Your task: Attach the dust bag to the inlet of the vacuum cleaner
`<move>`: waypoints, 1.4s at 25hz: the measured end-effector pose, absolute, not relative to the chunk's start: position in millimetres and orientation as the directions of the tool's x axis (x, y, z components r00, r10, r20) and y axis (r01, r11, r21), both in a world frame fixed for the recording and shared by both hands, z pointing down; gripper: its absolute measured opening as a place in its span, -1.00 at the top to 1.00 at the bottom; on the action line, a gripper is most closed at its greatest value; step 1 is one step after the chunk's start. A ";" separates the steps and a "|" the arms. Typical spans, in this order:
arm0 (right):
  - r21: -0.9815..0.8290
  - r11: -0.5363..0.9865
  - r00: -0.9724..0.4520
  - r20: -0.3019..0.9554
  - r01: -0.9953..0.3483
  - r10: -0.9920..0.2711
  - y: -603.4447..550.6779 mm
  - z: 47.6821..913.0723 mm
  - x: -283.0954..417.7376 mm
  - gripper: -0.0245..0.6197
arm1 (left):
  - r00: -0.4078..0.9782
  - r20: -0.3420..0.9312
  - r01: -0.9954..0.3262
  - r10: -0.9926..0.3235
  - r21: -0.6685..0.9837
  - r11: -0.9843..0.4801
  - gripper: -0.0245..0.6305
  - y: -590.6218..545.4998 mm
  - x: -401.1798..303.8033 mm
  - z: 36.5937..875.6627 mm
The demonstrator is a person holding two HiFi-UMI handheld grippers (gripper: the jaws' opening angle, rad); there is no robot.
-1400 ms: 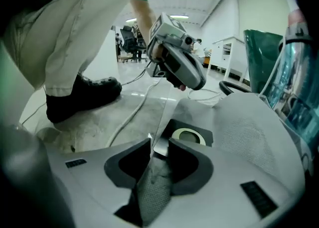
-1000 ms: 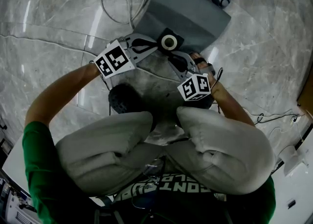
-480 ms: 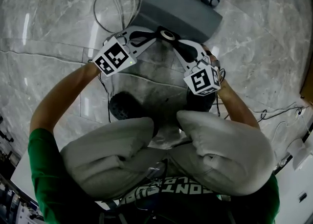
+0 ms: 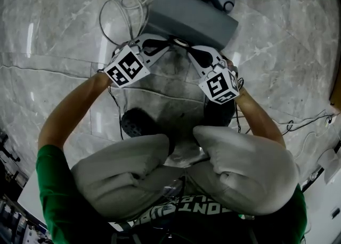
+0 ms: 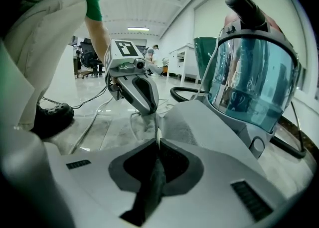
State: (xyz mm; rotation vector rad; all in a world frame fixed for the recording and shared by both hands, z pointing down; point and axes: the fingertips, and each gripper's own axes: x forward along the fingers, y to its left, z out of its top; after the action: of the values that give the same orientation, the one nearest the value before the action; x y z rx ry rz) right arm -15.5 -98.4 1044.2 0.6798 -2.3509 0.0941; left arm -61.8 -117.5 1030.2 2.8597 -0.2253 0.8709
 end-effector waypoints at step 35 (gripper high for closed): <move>-0.046 0.892 -0.732 0.591 -0.450 -0.339 -129.6 980.5 -2.4 0.85 | 0.752 0.659 0.004 0.008 0.007 -1.000 0.90 -132.7 -46.8 981.9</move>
State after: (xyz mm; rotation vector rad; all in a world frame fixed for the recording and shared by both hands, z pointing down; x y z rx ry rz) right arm -2.4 -129.6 980.5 0.5655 -2.4601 0.2477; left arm -46.8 -132.7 981.9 2.9352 0.0098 1.1050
